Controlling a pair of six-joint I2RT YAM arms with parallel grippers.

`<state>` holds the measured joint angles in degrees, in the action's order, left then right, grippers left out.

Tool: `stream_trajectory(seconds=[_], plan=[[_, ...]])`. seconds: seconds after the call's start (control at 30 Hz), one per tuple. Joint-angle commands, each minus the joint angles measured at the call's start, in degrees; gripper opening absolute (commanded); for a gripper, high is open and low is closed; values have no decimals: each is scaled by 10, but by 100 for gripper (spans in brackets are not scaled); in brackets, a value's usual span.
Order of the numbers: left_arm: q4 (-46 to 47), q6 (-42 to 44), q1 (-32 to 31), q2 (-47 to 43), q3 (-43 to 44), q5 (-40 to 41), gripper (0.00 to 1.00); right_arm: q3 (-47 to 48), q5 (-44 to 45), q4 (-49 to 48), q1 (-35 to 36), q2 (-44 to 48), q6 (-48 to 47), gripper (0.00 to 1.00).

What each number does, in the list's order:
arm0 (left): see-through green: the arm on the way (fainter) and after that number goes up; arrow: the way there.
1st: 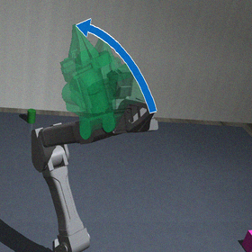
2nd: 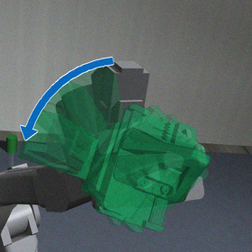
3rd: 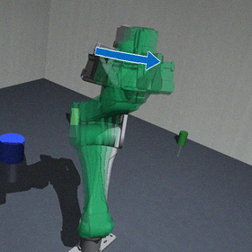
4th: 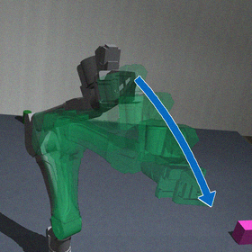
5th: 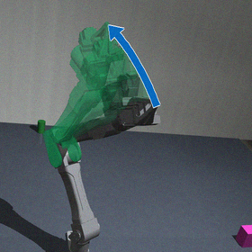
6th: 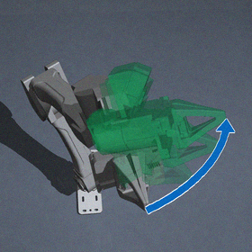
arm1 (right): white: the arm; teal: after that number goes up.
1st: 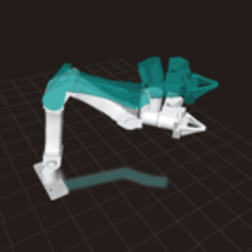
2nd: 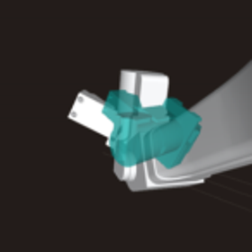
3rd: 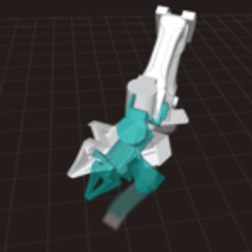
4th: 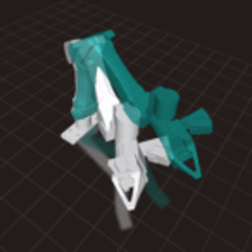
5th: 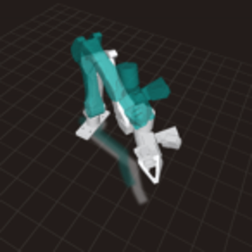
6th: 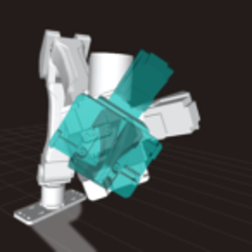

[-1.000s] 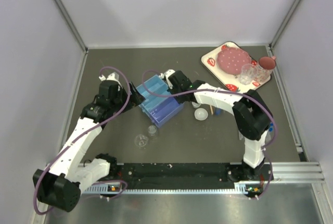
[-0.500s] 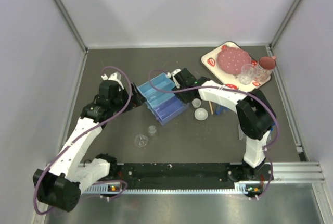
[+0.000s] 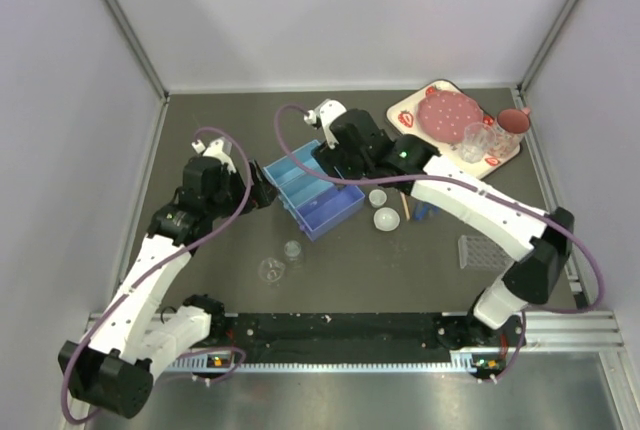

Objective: Organize the chemistry lab equipment

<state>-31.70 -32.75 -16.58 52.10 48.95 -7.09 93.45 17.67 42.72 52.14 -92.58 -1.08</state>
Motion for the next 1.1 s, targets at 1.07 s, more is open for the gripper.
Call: stream_trajectory(seconds=[1.07], plan=[[-107,44,49,-40,84,131,98,-14,-140,-26,266,-115,312,55]])
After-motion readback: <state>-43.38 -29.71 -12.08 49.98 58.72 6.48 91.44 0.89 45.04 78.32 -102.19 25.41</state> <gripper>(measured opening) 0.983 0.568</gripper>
